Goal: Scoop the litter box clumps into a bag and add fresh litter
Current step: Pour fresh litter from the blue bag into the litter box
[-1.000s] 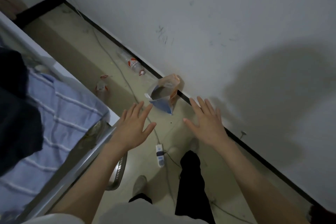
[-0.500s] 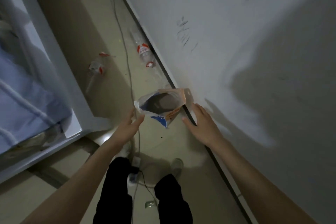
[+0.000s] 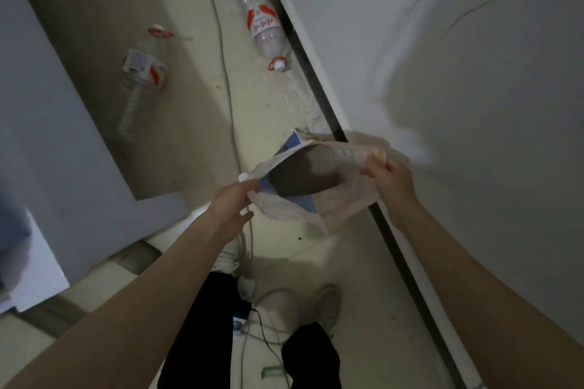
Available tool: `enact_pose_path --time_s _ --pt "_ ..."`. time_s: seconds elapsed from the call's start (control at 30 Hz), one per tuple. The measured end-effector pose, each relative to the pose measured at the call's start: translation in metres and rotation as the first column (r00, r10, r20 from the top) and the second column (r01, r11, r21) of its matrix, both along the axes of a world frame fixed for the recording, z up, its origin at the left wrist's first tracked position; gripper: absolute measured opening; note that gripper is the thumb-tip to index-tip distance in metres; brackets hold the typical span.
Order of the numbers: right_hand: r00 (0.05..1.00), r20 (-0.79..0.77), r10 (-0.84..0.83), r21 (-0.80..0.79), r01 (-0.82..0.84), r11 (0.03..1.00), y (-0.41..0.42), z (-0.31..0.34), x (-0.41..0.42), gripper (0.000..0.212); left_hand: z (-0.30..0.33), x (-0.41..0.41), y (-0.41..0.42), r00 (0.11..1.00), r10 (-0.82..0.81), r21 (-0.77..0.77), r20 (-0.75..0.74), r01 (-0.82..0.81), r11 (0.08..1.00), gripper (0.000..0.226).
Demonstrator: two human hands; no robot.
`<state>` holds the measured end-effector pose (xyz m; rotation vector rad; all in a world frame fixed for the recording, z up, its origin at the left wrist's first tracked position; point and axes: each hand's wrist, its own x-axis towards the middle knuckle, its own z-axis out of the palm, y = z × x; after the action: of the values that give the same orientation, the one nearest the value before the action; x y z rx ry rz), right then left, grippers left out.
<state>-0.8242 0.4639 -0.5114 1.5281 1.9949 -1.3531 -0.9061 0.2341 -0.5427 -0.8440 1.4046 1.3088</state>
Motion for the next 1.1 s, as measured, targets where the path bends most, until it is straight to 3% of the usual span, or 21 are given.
enact_pose_path --time_s 0.13,0.23,0.4,0.5,0.7,0.9,1.1 --pt "1.0 0.01 0.016 0.012 -0.017 1.0 -0.008 0.003 0.001 0.021 0.0 -0.001 0.0 0.998 0.033 0.051 0.044 -0.035 0.998 0.017" --pt "0.996 0.016 -0.09 -0.045 0.091 0.995 -0.002 0.01 -0.002 0.029 0.006 -0.005 0.003 0.996 0.089 0.095 0.027 -0.091 0.991 0.022" --pt "0.99 0.062 -0.13 -0.117 0.137 0.984 0.001 0.039 0.009 0.031 0.034 0.002 0.01 0.994 -0.099 0.0 -0.044 0.099 0.995 0.018" --pt "0.984 0.067 -0.166 -0.106 0.173 0.979 -0.005 0.078 0.024 0.033 0.071 0.006 0.006 0.989 -0.129 -0.026 -0.075 0.127 0.991 0.009" --pt "0.942 0.027 -0.335 -0.116 0.336 0.935 -0.052 0.189 0.074 0.034 0.183 0.008 -0.014 0.943 -0.307 -0.071 -0.131 0.3 0.951 0.028" --pt "0.762 -0.041 -0.646 -0.15 0.634 0.758 -0.123 0.284 0.136 0.036 0.287 0.03 -0.035 0.871 -0.467 -0.022 -0.151 0.469 0.883 0.031" --pt "0.454 -0.076 -0.888 -0.206 0.864 0.459 -0.187 0.345 0.215 0.031 0.359 0.074 -0.03 0.733 -0.647 0.008 -0.209 0.663 0.748 0.026"
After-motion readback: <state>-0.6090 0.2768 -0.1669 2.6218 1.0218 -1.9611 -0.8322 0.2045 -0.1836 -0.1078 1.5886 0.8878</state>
